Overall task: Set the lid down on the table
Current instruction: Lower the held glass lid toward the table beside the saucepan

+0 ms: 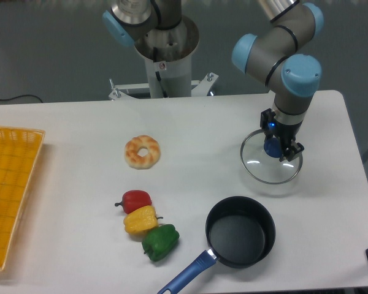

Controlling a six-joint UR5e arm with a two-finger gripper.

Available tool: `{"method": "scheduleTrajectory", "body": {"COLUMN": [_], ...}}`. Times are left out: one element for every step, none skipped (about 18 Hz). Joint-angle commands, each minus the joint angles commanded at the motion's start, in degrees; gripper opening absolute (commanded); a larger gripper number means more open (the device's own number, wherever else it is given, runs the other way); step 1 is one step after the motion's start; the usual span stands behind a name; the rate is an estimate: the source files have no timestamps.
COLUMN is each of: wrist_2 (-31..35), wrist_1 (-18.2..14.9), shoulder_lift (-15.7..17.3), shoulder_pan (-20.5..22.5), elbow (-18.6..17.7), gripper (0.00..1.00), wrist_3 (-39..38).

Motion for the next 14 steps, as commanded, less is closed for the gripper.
{"method": "scheduleTrajectory", "body": {"wrist_2": [0.0,0.0,0.0,0.0,0.0,0.1,0.1,0.1,0.1,0.1,0.2,0.2,0.2,0.3], "wrist_1": [0.5,1.1,1.1,1.2,1.4,2.0,2.4,2.6,3.1,3.5,3.6,3.7,3.7,3.7], "shoulder_lift": [-0.1,-0.1,-0.2,-0.3,-0.4,-0.4,-0.6,-0.9,-1.3,-1.6,-1.9,-2.1,-2.3,-2.5], "shoulder_pan": [0.1,0.1,0.1,0.0,0.0,0.0,0.0,0.0,0.0,0.0,0.0,0.0,0.0,0.0], "elbow": [0.0,-0.1,-0.2,-0.2,-0.2,-0.3,-0.3,-0.3,-0.3,-0.4,-0.4,-0.5,-0.5,-0.5], "gripper": [0.49,0.49,0.49,0.49,0.49,0.49,0.49,0.49,0.49,0.49,0.49,0.49,0.49,0.49], "wrist_3": [0.2,0.3,0.3,0.4,0.4,0.4,0.4,0.4,0.4,0.4,0.4,0.4,0.4,0.4]}}
